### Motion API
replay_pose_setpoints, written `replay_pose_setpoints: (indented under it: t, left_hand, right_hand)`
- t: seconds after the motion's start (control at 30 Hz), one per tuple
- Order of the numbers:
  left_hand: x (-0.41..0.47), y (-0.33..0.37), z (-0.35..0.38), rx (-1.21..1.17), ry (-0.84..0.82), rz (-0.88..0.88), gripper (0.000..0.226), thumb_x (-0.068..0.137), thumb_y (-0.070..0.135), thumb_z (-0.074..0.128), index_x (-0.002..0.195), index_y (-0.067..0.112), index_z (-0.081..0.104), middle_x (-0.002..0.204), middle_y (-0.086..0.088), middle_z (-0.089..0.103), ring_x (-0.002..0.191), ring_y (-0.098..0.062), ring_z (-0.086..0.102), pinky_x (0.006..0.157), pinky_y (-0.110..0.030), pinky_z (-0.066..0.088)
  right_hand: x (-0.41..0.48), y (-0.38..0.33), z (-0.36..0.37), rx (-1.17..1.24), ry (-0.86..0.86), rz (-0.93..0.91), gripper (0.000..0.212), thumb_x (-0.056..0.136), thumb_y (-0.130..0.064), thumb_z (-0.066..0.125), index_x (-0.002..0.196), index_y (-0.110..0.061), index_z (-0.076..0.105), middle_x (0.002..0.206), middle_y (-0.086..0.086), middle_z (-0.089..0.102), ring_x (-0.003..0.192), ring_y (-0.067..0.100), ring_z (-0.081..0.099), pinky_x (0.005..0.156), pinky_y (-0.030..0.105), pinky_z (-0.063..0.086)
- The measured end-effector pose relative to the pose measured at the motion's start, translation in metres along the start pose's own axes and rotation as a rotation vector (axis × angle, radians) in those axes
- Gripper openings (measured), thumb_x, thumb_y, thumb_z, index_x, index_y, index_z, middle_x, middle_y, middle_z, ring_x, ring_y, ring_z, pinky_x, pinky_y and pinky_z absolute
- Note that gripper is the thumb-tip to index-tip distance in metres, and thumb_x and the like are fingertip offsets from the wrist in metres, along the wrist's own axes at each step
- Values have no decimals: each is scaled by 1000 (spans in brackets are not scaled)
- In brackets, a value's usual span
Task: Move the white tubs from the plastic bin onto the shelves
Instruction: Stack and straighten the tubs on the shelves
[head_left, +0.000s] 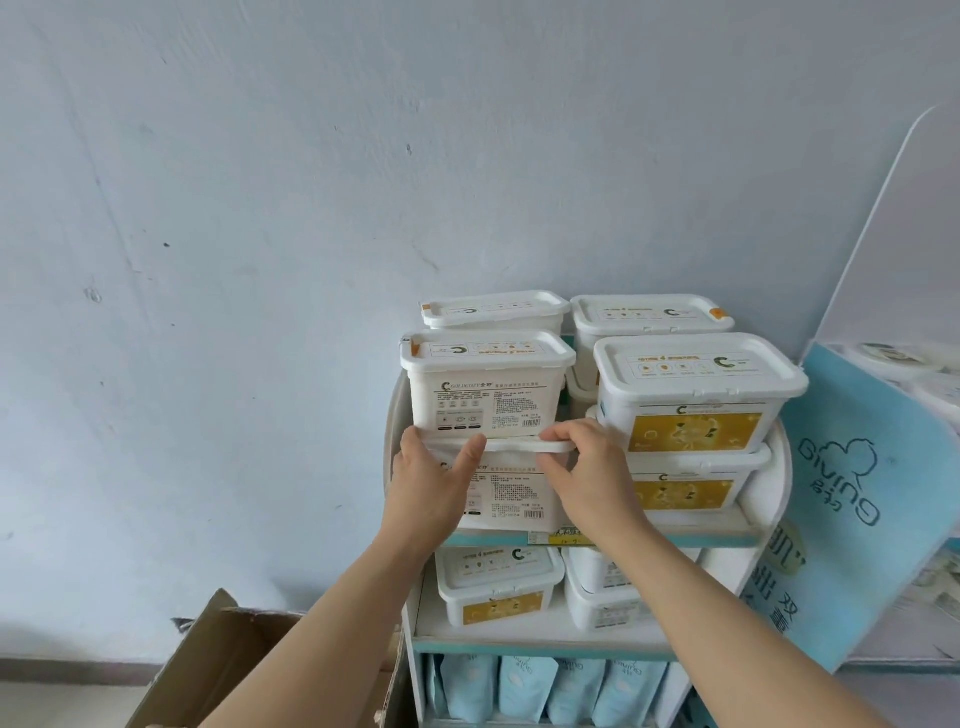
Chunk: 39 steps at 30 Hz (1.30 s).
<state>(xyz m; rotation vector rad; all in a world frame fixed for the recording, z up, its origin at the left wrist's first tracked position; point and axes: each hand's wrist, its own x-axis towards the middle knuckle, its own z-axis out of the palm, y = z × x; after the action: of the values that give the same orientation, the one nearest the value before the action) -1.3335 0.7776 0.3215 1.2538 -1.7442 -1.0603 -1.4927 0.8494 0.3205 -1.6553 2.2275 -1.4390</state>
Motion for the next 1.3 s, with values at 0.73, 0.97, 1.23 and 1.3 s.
replay_pose_setpoints:
  t: [0.73,0.97,1.23,1.3]
  left_hand:
    - [6,-6,0,-143,38,36,67,63,59,71,118,35,41,117,8,59,105,-15,61,87,-44,54]
    - [2,-4,-2,-175,25,2,67,68,57,76,114,32,34,122,3,55,116,-19,53,96,-44,49]
    - [-6,-8,-6,-202,-2,0,99,45,79,71,127,36,34,125,6,55,119,-17,53,96,-45,49]
    - [-8,-8,-8,-224,-2,-4,97,45,78,72,124,40,33,125,7,55,119,-16,52,96,-45,49]
  right_hand:
    - [8,-22,-3,217,-123,169,64,72,-16,76,126,-26,43,120,-3,38,107,10,50,94,25,44]
    - [-11,-15,-11,280,-49,122,64,76,-12,74,130,-30,44,126,-3,44,112,6,50,99,24,43]
    - [-4,-11,-6,454,-107,199,62,77,-11,73,119,-47,44,119,-12,62,110,7,59,95,39,51]
    - [-7,-13,-8,459,-113,194,62,78,-9,71,115,-51,46,119,-14,63,110,7,60,93,39,52]
